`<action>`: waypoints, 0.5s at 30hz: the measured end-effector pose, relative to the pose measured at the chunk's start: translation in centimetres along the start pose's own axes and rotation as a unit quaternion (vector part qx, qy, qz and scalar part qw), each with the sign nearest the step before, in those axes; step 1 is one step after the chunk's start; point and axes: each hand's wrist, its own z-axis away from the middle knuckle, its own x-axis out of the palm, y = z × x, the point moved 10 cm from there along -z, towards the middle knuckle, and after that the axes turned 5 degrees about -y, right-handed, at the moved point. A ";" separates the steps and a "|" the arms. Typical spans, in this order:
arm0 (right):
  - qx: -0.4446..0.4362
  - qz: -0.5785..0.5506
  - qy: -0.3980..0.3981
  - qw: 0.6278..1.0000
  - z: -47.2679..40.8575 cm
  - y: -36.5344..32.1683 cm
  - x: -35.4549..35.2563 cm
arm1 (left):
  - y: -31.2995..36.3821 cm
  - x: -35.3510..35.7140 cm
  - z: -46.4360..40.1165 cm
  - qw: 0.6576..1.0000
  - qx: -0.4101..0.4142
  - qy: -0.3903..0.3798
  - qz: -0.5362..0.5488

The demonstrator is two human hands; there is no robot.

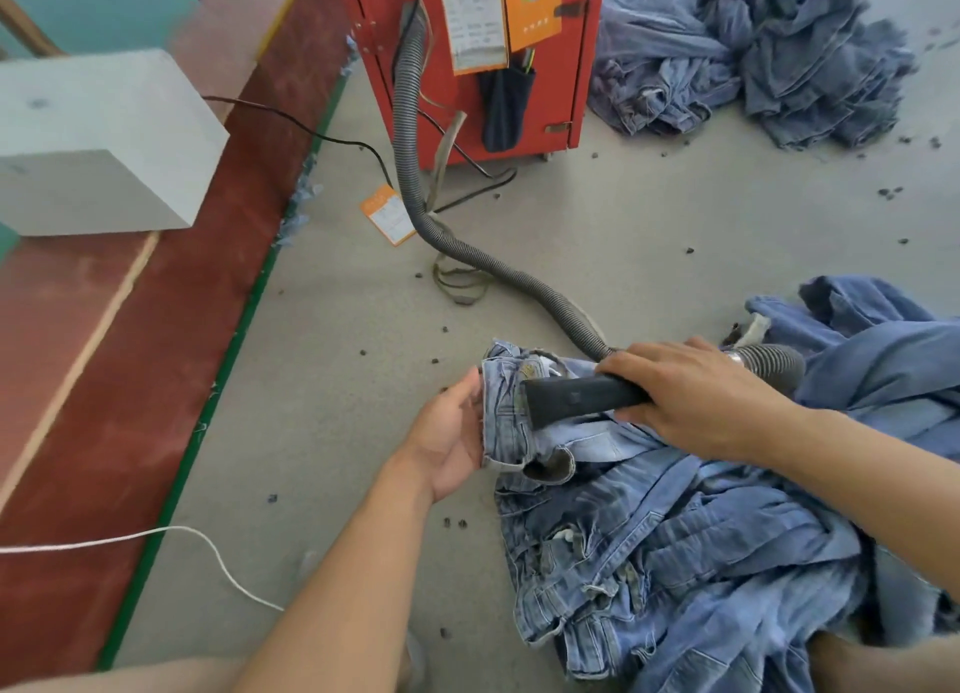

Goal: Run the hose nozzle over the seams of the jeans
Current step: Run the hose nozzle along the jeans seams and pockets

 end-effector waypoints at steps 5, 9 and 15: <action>-0.025 -0.058 0.064 0.996 -0.2 -3.8 -1.5 | -1.0 1.1 1.6 0.998 -0.020 -0.052 0.018; 0.022 -0.055 0.084 0.995 0.5 -1.4 -4.6 | -0.6 2.0 2.3 0.996 -0.002 -0.082 0.043; 0.012 0.041 -0.036 0.998 2.2 -2.2 -3.1 | -1.1 3.3 2.8 0.992 -0.001 -0.104 0.069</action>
